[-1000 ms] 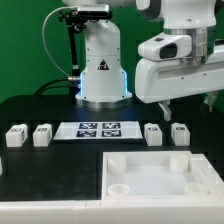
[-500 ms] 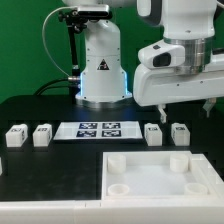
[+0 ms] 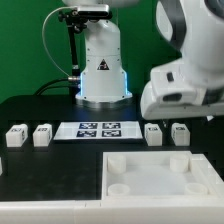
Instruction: Assemble one leg
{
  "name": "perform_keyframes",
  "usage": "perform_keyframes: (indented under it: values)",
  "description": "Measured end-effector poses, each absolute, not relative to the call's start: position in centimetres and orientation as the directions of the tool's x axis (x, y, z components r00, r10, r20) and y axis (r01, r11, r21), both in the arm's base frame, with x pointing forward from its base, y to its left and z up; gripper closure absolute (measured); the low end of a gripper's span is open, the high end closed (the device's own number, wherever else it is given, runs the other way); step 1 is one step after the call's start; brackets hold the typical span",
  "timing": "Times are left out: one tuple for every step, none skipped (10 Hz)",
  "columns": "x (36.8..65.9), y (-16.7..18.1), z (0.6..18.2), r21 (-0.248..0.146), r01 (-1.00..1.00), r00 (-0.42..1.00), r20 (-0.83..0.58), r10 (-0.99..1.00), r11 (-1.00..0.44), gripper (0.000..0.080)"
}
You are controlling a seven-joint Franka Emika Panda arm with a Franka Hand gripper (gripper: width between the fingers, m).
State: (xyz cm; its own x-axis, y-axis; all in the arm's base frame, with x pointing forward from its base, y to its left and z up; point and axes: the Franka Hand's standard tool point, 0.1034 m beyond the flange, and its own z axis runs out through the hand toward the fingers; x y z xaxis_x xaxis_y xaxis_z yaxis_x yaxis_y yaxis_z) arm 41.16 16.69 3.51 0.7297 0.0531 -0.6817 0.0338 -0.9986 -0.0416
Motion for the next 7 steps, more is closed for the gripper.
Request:
perform_keyframes:
  values:
    - [40.3,16.7,3.5,-0.042,0.047,0.658,-0.750,0.063,-0.998,0.0151]
    - [40.6,16.8,3.2,-0.046,0.046,0.613,-0.787,0.064,-0.998,0.0151]
    - [41.1,16.9,3.0,-0.049,0.042,0.634,-0.770,0.065,-0.998,0.0151]
    - [40.9,16.9,3.0,-0.048,0.044,0.633,-0.772,0.065,-0.998,0.0151]
    - [40.3,16.9,2.6,-0.028,0.030,0.623,-0.781,0.041,-0.999,0.0151]
    - [39.5,16.9,1.8,-0.019,0.016,0.619,-0.785,0.025,-1.000,0.0151]
    - [38.5,17.1,1.2,-0.015,0.023,0.615,-0.788,0.026,-1.000,0.0151]
